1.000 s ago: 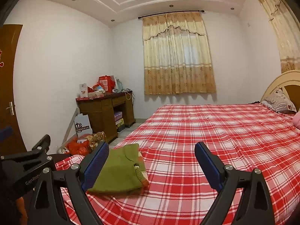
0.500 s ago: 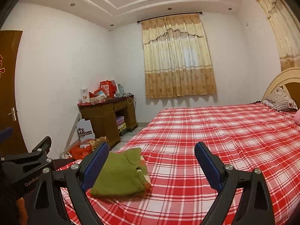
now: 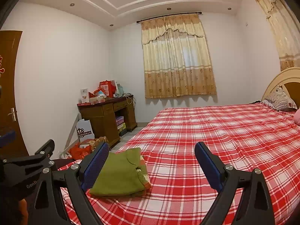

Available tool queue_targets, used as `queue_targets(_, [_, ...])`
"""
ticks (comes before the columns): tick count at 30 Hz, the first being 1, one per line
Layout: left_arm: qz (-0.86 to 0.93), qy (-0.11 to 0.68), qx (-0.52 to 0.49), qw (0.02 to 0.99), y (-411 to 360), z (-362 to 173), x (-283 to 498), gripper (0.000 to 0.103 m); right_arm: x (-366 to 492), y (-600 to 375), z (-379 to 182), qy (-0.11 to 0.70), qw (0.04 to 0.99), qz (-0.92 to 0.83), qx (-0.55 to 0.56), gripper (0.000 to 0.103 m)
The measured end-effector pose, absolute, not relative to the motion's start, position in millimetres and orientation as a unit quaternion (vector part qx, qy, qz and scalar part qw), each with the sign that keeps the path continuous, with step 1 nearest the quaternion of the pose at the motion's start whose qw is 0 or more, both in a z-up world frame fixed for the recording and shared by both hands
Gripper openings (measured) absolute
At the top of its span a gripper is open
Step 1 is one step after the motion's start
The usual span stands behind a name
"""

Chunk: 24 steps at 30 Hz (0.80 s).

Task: Fold small clothes

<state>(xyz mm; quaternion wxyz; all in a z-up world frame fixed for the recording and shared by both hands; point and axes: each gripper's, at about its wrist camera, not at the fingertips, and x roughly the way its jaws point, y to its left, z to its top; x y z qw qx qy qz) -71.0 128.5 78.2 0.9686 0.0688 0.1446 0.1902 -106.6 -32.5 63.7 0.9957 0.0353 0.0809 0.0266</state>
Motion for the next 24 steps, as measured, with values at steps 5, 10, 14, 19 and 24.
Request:
queue_targets(5, [0.184,0.146,0.071,0.969,125.6,77.0,-71.5,0.103,-105.9,-33.0,63.7,0.084,0.995,0.027,0.039,0.094])
queue_targets(10, [0.185,0.150,0.068,0.969,125.2,77.4,-71.6,0.103,-105.3,-33.9,63.2,0.086,0.995,0.028,0.041,0.094])
queue_targets(14, [0.183,0.152,0.068,0.969,126.0,76.7,-71.4,0.103,-104.8,-34.5,62.8,0.085,0.995,0.027,0.042,0.094])
queue_targets(19, [0.175,0.157,0.069,0.970,127.4,75.9,-68.6,0.103,-103.4,-35.6,61.3,0.090,0.995,0.029,0.044,0.094])
queue_targets(24, [0.170,0.165,0.067,0.969,127.8,74.3,-64.8,0.103,-103.0,-36.8,59.7,0.094,0.994,0.028,0.049,0.094])
